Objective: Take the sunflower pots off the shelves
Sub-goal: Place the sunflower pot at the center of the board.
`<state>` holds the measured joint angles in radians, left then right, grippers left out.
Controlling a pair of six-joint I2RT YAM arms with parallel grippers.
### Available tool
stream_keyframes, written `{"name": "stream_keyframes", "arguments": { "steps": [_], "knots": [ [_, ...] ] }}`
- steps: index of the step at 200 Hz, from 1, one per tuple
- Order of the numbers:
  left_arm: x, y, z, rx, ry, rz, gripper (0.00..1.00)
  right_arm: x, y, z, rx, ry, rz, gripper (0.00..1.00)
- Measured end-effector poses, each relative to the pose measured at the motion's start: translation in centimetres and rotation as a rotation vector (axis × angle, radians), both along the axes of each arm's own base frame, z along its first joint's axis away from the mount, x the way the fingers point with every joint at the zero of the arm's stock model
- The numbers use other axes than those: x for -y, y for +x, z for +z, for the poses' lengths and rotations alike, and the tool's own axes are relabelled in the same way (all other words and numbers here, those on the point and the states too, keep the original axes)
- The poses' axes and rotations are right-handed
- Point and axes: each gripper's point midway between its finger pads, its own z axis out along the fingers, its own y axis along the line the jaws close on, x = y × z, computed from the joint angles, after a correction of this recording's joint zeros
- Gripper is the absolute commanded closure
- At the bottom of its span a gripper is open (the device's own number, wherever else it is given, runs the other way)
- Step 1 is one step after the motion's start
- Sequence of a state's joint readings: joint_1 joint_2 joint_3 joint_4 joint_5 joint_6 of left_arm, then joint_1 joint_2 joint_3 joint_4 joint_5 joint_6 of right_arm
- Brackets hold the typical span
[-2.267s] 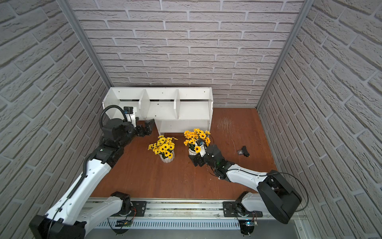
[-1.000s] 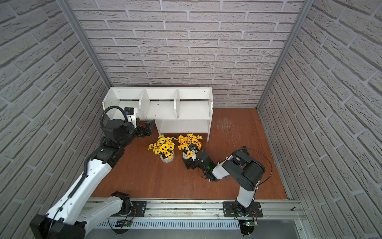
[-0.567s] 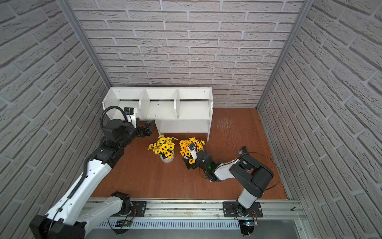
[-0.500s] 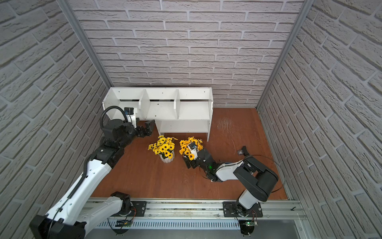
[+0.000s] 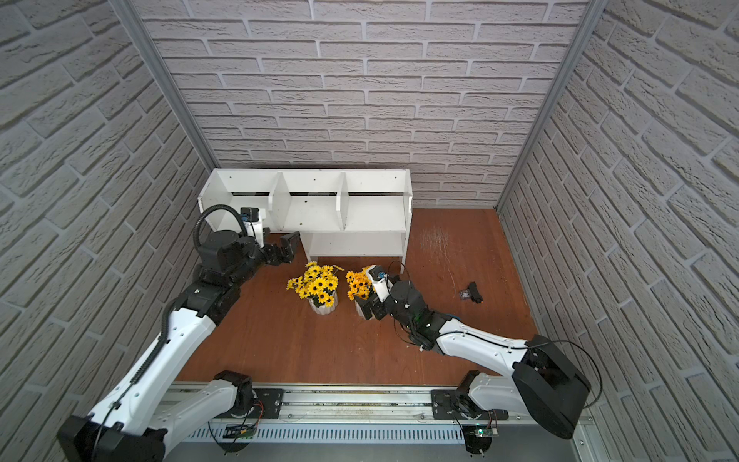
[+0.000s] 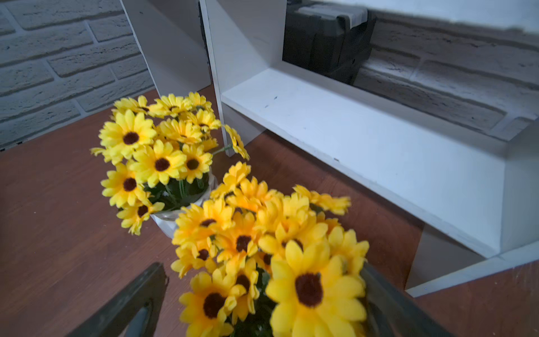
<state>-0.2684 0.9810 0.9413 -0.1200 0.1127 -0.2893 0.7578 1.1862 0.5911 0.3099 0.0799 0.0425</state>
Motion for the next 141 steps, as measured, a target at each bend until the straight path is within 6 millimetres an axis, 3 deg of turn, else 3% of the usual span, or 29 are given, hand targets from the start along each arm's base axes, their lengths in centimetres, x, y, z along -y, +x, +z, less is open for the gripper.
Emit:
{"name": "stream_keyframes", "arguments": {
  "steps": [33, 83, 141],
  "knots": [
    [0.0, 0.0, 0.0, -0.001, 0.000, 0.000, 0.02, -0.2, -0.1, 3.9, 0.023, 0.016, 0.015, 0.00],
    [-0.8, 0.0, 0.8, -0.003, 0.013, 0.042, 0.02, 0.1, 0.0, 6.4, -0.006, -0.040, 0.005, 0.00],
    [-3.6, 0.0, 1.3, 0.002, 0.099, 0.220, 0.02, 2.8, 1.8, 12.5, 0.073, -0.091, -0.131, 0.01]
  ]
}}
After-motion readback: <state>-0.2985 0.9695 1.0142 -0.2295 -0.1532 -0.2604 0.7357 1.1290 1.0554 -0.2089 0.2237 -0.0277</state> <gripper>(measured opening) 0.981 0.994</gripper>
